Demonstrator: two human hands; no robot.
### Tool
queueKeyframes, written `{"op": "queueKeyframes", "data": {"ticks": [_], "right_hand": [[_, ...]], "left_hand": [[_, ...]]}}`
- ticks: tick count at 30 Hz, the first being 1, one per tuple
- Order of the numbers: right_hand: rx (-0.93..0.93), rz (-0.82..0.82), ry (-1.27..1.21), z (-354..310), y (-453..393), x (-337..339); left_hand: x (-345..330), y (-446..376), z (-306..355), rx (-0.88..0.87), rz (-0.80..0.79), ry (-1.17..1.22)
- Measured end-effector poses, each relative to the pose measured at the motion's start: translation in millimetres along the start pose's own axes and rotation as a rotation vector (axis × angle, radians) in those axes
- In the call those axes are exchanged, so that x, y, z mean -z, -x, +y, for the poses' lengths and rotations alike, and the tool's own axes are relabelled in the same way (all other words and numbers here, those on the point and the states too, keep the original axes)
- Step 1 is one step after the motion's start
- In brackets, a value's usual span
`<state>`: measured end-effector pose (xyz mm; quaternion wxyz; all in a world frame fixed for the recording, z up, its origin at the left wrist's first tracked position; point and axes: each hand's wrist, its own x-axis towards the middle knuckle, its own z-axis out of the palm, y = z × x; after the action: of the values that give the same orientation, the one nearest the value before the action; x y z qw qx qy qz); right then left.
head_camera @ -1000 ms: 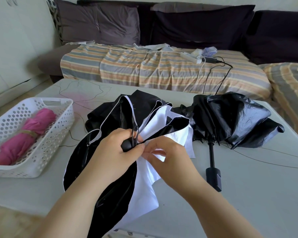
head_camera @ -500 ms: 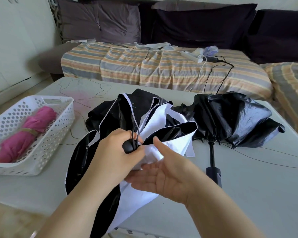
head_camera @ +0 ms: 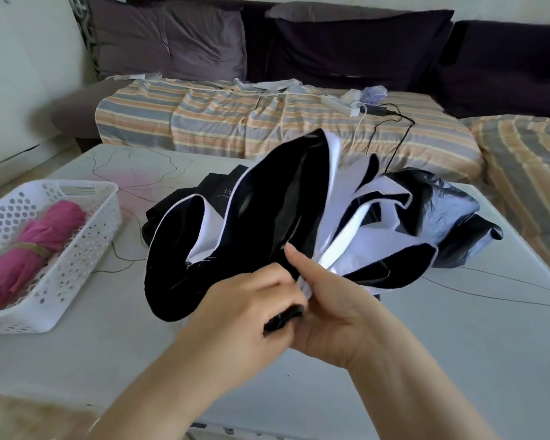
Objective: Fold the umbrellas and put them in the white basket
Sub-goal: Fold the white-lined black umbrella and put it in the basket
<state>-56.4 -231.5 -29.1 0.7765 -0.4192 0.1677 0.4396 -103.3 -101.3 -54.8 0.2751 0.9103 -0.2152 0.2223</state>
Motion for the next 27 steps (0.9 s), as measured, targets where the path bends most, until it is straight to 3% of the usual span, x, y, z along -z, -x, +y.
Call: {"op": "queueKeyframes", "data": {"ticks": [3,9,17,27], "right_hand": [[-0.006,0.016,0.029,-0.6,-1.9,3.5],[0.027,0.059,0.051,-4.6,-6.1,8.9],[0.183,0.133,-0.105,-12.9,-15.2,19.4],[0.267,0.173,-0.045,-8.7,-18.7,20.7]], "left_hand": [[-8.1,1.1,1.9,-0.120,-0.014,-0.095],[-17.6,4.0,10.1,-0.155,0.031,-0.274],[-26.9,5.3,10.3,0.166,0.201,-0.185],[-38.1,6.0,13.7,0.253,0.205,-0.035]]}}
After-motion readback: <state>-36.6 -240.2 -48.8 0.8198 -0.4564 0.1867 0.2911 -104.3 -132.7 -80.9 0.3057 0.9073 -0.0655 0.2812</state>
